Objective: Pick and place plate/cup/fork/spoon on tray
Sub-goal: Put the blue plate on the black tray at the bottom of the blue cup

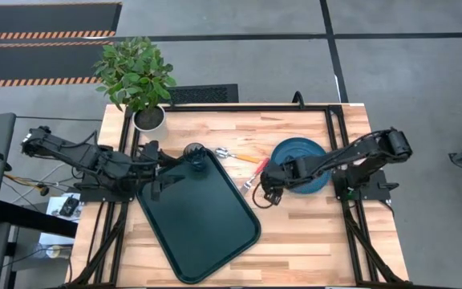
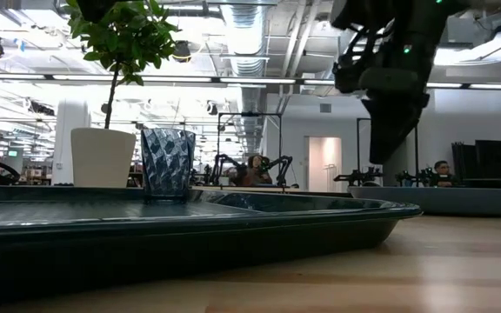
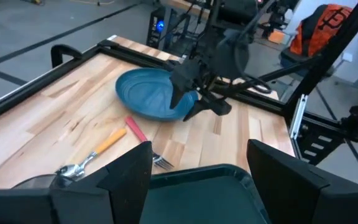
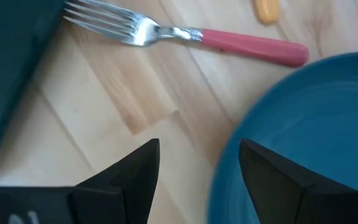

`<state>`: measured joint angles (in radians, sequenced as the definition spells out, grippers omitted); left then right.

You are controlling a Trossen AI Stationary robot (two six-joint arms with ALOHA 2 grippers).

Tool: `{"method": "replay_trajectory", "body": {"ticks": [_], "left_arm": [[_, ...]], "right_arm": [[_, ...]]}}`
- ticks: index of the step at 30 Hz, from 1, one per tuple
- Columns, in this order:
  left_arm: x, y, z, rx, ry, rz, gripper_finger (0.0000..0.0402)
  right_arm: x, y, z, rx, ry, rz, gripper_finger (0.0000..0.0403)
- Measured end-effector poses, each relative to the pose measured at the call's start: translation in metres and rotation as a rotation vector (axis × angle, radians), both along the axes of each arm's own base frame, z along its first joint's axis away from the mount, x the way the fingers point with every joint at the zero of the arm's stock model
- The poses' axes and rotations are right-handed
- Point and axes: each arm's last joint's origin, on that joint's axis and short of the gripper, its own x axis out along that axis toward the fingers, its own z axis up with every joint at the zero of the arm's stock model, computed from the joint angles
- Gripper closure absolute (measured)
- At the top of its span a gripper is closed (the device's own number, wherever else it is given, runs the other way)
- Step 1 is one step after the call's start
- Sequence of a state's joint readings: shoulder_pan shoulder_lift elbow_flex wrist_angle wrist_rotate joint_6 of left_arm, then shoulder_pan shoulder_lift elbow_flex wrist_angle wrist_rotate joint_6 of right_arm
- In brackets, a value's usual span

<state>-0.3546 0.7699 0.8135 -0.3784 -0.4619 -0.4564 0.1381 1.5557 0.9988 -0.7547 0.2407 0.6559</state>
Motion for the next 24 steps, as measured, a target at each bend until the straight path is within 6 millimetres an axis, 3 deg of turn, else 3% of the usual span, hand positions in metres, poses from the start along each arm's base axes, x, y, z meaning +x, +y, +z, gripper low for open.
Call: {"method": "replay_trajectory", "body": {"ticks": [8,24], "left_arm": [[-0.013,0.005,0.008,-0.016,-0.058,0.012,0.0152],[-0.021,0.009,0.001,0.036,0.020,0.067,0.0152]], "right_arm": [[0.001,-0.015,-0.001,0.058,0.017,-0.040,0.0156],[-0.008,0.001,-0.008,0.028,0.109,-0.071,0.0158]]}}
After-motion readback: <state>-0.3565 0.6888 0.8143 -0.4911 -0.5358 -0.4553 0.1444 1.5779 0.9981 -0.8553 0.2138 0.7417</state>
